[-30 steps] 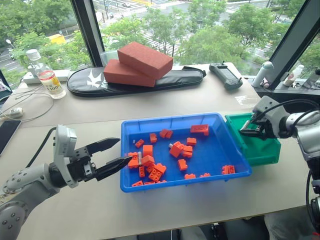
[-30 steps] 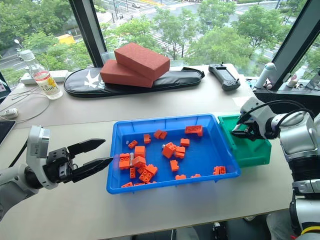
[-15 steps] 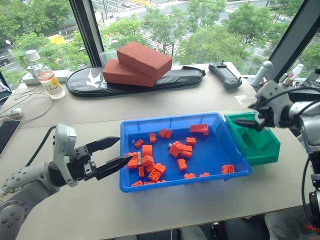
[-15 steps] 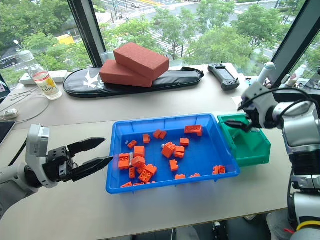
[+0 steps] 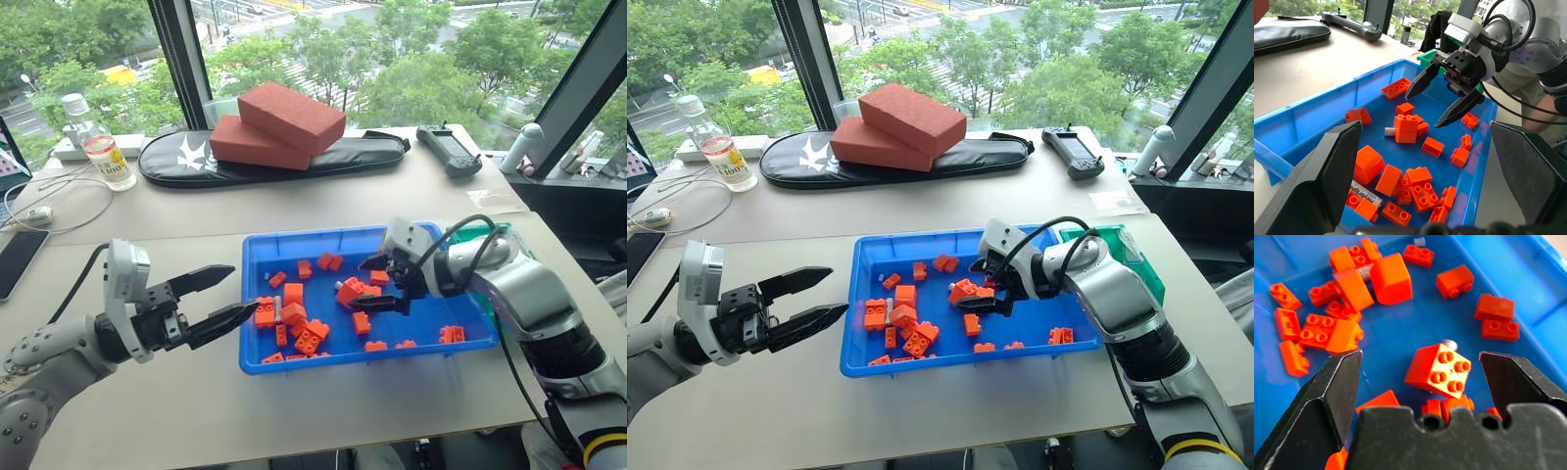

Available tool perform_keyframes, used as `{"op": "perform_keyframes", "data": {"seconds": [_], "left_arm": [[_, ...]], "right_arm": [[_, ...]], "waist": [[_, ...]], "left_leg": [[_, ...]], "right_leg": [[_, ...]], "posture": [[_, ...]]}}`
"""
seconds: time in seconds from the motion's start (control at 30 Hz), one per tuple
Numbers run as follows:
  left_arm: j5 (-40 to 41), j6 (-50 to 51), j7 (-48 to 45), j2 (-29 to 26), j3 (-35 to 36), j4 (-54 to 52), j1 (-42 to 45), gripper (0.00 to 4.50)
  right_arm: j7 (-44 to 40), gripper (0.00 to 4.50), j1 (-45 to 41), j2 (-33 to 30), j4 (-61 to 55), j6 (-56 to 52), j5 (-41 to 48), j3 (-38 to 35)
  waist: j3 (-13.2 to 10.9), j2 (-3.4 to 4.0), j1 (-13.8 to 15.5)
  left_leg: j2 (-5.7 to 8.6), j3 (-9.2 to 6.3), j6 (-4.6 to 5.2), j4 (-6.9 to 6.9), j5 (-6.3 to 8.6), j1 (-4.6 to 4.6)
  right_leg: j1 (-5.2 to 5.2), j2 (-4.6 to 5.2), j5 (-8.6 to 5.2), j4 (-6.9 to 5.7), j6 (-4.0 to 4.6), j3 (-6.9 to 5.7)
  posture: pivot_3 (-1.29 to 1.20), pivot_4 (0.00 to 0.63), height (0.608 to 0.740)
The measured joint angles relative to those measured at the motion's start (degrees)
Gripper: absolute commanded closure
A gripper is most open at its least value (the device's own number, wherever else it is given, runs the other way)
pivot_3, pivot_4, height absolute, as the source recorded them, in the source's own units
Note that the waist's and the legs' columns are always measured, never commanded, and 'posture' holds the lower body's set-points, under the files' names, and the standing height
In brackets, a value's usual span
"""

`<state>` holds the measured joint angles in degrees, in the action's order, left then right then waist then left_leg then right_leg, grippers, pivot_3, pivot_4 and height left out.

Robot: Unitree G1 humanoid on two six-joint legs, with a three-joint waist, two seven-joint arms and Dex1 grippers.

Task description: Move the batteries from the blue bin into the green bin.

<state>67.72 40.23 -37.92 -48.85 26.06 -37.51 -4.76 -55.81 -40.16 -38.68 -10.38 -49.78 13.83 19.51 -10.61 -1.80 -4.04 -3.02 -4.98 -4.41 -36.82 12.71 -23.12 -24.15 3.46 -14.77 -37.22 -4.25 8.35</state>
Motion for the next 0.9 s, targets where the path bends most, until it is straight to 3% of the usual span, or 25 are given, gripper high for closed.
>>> {"op": "perform_keyframes", "data": {"seconds": [0.5, 0.63, 0.8, 0.9], "left_arm": [[0.22, 0.00, 0.78, 0.00, 0.04, -0.13, -0.58, 0.00], [0.25, 0.00, 0.91, 0.00, 0.04, -0.23, -0.59, 0.00], [0.26, 0.00, 0.94, 0.00, 0.05, -0.26, -0.60, 0.00], [0.25, -0.01, 0.94, 0.00, 0.05, -0.26, -0.60, 0.00]], "right_arm": [[4.29, 0.03, -0.03, 4.79, 5.06, -3.38, -1.26, 0.70], [4.52, 0.99, -0.03, 5.30, 5.36, -3.36, -1.26, 0.69], [4.72, 2.74, -0.03, 5.67, 5.36, -3.29, -1.28, 0.66], [4.76, 2.74, -0.58, 5.76, 5.27, -3.12, -1.24, 0.29]], "waist": [[0.00, 0.00, 0.03], [0.00, 0.00, 0.00], [0.00, 0.00, 0.01], [0.00, 0.00, 0.00]], "left_leg": [[0.00, 0.00, 0.00, 0.00, 0.00, 0.00], [0.00, 0.00, 0.00, 0.00, 0.00, 0.00], [0.00, 0.00, 0.00, 0.00, 0.00, -0.01], [0.00, 0.00, 0.00, 0.00, 0.00, 0.00]], "right_leg": [[0.01, 0.00, 0.00, 0.01, 0.00, 0.00], [0.01, 0.00, 0.00, 0.01, 0.00, 0.00], [0.01, 0.00, 0.00, 0.01, 0.00, 0.00], [0.02, 0.00, 0.00, 0.01, 0.00, 0.00]], "posture": [[0.00, 0.150, 0.740], [0.00, 0.150, 0.740], [0.00, 0.150, 0.740], [0.00, 0.150, 0.740]]}}
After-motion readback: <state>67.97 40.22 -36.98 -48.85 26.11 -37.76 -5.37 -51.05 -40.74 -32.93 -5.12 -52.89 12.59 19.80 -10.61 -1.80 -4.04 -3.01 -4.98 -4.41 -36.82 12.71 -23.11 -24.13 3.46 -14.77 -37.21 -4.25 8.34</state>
